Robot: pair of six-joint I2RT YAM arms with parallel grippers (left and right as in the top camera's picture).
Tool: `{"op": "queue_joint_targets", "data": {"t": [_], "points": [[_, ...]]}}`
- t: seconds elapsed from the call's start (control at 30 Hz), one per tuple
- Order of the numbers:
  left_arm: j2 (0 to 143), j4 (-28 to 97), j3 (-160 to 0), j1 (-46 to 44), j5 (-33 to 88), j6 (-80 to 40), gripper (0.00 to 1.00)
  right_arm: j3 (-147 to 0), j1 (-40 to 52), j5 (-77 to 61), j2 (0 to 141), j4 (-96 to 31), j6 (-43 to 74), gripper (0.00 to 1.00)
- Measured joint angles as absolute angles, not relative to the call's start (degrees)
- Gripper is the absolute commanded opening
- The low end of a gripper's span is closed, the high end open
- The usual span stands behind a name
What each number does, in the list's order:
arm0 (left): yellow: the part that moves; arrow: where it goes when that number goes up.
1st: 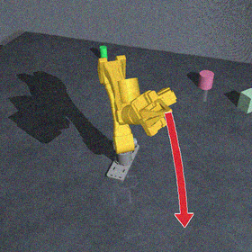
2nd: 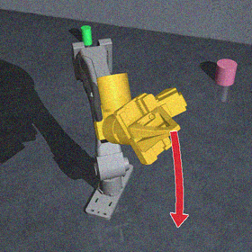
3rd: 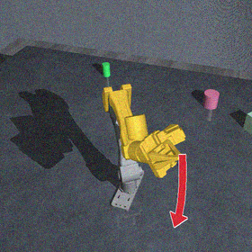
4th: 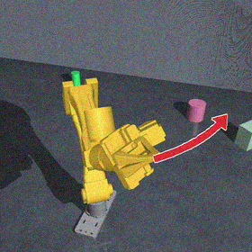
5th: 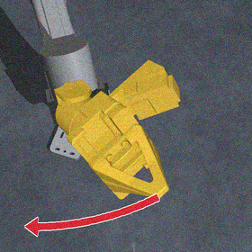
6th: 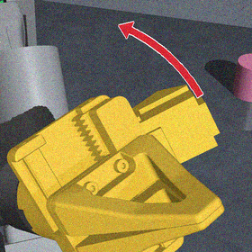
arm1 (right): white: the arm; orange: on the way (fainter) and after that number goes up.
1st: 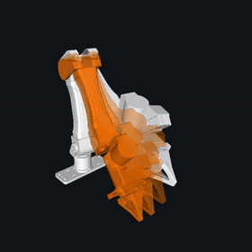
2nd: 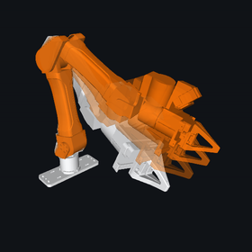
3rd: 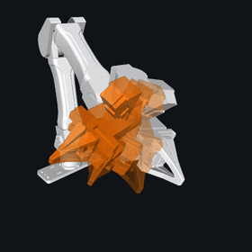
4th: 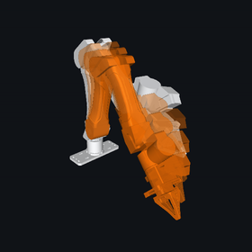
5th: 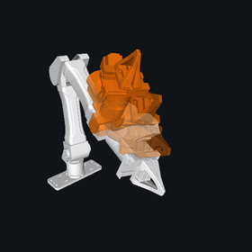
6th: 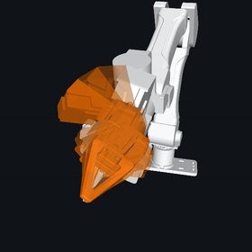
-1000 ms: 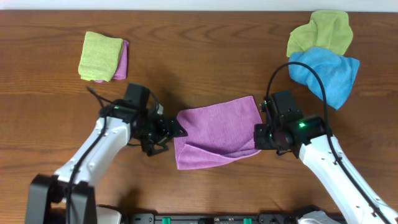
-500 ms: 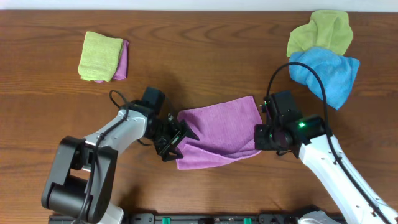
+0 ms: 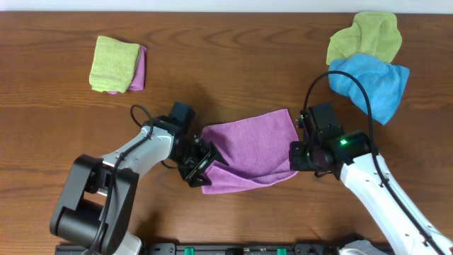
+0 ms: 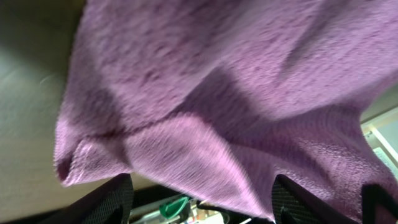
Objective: Fold the cloth
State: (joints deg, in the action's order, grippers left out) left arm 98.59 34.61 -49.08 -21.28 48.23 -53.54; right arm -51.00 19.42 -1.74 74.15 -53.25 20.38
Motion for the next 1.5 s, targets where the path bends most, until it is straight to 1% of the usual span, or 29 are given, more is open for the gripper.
{"op": "queue_joint_targets", "data": {"t": [0.33, 0.63, 0.77, 0.8, 0.83, 0.87, 0.9, 0.93, 1.2, 1.37, 1.5], "points": [[98.6, 35.2, -49.1, -21.3, 46.6, -54.0, 0.72, -51.0, 19.4, -1.7, 74.1, -53.3, 20.4, 0.01], [98.7, 31.2, -49.1, -24.3, 43.7, -57.2, 0.72, -51.0, 19.4, -2.6, 74.1, -53.3, 20.4, 0.01], [100.9, 31.0, -49.1, -24.6, 43.3, -57.4, 0.71, -51.0, 19.4, -3.0, 74.1, -53.3, 20.4, 0.01], [101.9, 30.9, -49.1, -24.6, 43.6, -57.4, 0.66, -51.0, 19.4, -3.0, 74.1, -53.3, 20.4, 0.01], [102.6, 30.8, -49.1, -24.5, 44.6, -57.3, 0.54, -51.0, 19.4, -3.1, 74.1, -53.3, 20.4, 0.01], [103.0, 30.6, -49.1, -24.5, 45.3, -57.3, 0.4, -51.0, 19.4, -3.1, 74.1, -53.3, 20.4, 0.01], [103.7, 30.2, -49.1, -24.5, 46.1, -57.0, 0.12, -51.0, 19.4, -3.2, 74.1, -53.3, 20.4, 0.01], [104.4, 29.8, -49.1, -24.5, 46.8, -56.6, 0.06, -51.0, 19.4, -3.2, 74.1, -53.3, 20.4, 0.01], [104.7, 28.7, -49.5, -24.5, 48.5, -53.6, 0.06, -51.0, 19.4, -3.2, 74.1, -53.4, 20.4, 0.01], [103.2, 33.3, -50.7, -24.5, 49.1, -50.4, 0.06, -51.0, 19.4, -3.1, 74.1, -54.2, 20.4, 0.01], [96.8, 38.8, -50.7, -23.7, 48.0, -48.2, 0.06, -51.0, 19.4, -2.0, 74.1, -54.5, 21.0, 0.01]]}}
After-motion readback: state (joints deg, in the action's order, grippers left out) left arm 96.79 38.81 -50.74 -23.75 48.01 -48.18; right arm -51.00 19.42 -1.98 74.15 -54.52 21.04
